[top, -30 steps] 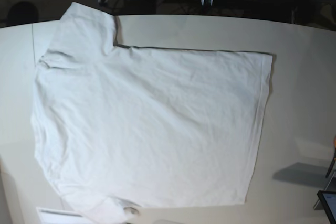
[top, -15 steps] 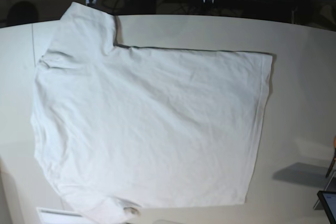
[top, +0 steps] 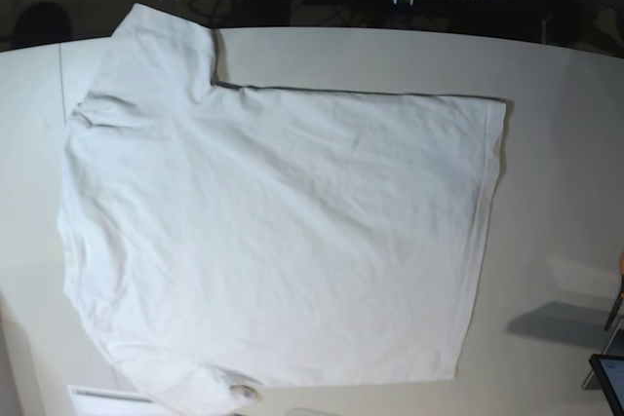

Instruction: Fold the T-shirt properly

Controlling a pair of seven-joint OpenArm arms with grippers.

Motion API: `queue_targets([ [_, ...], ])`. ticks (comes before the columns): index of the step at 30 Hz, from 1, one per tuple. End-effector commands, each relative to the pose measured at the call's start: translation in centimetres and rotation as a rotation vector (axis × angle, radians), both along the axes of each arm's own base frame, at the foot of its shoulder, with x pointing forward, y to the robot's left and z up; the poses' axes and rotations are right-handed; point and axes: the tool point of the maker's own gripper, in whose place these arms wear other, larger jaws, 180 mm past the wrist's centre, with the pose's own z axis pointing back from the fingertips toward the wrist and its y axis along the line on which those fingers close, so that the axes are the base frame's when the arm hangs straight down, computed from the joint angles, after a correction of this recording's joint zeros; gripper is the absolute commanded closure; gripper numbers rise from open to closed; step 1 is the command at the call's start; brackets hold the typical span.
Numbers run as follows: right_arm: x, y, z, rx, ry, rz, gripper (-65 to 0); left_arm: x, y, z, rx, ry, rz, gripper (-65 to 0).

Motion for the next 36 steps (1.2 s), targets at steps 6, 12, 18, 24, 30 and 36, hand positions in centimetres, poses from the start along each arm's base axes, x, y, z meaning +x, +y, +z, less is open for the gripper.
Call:
queue_targets([
  [6,-1.4,-1.1,2.3,0.063,-0.158,-0.165,-56.7,-2.0,1.6,2.2,0.033,-0.118,-0.042,0.0],
  [12,-2.4,-1.4,2.4,0.092,-0.125,-0.218,-1.3,-1.4,2.1,2.6,0.042,-0.160,-0.052,0.0],
  [18,-2.6,0.6,2.7,0.302,-0.048,-0.256,-6.7,-1.3,2.7,4.2,0.049,-0.275,-0.081,0.0],
  [24,-3.0,-4.4,4.4,0.263,-0.111,-0.396,-1.0,-1.6,3.4,6.2,0.057,-0.396,-0.118,0.0],
  [30,-2.7,-7.5,8.1,0.138,-0.240,-0.396,-0.4,-0.9,4.0,8.8,0.064,-0.551,-0.162,0.0],
  [36,-1.7,-8.4,11.6,0.070,-0.329,-0.340,-1.0,0.8,4.0,11.1,0.063,-0.703,-0.195,0.0],
])
